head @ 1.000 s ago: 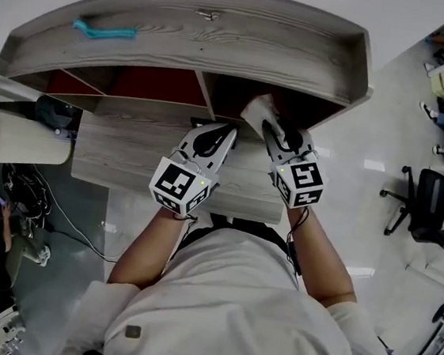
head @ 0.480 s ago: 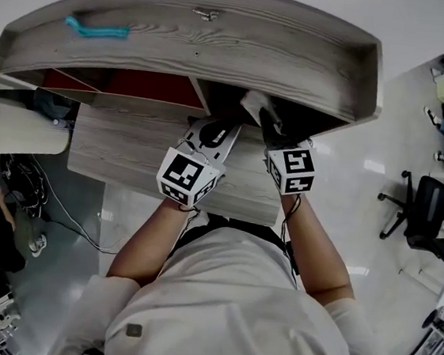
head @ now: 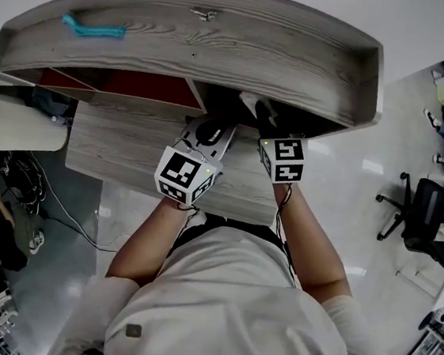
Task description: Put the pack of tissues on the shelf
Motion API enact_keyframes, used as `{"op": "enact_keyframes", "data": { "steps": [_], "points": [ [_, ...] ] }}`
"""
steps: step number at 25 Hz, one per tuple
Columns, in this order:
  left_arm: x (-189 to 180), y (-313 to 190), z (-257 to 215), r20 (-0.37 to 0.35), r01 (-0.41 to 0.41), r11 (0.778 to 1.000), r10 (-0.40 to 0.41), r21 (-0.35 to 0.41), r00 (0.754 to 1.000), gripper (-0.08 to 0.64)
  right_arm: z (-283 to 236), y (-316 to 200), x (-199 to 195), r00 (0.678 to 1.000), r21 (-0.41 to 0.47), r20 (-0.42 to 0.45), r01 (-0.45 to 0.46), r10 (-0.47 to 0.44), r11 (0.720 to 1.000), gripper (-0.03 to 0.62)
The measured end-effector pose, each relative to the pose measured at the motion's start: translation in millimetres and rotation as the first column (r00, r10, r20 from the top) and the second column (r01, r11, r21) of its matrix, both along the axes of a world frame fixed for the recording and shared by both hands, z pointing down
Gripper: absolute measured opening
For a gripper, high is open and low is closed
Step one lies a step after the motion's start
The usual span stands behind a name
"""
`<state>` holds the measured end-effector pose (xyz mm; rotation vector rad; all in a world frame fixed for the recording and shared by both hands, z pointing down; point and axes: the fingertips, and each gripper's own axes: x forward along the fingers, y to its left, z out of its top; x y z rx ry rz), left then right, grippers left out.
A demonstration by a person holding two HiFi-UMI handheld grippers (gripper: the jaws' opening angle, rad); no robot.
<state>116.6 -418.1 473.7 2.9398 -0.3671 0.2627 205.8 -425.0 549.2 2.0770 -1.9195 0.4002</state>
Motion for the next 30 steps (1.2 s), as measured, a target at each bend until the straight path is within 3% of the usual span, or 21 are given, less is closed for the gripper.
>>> {"op": "enact_keyframes", "data": {
  "steps": [4, 12, 30],
  "points": [
    [-4, 1, 0, 0.003, 0.004, 1.0, -0.004, -0.002, 1.0, 0.015, 5, -1, 1, 1.0, -0.012, 0.007, -0.004, 0.004, 1.0, 0.167],
    [-13, 4, 0, 0.004, 0.003, 1.0, -0.003, -0.003, 1.0, 0.015, -2, -1, -3, 1.0, 0.022, 0.008, 0.009, -0.009, 1.0, 0.265],
    [-51, 37, -27, -0.023, -0.047, 0.998, 0.048, 0.036, 0.999, 0.015, -43, 48, -38, 0.998, 0.082, -0.046, -0.026, 0.03, 0.996, 0.268]
  ]
}}
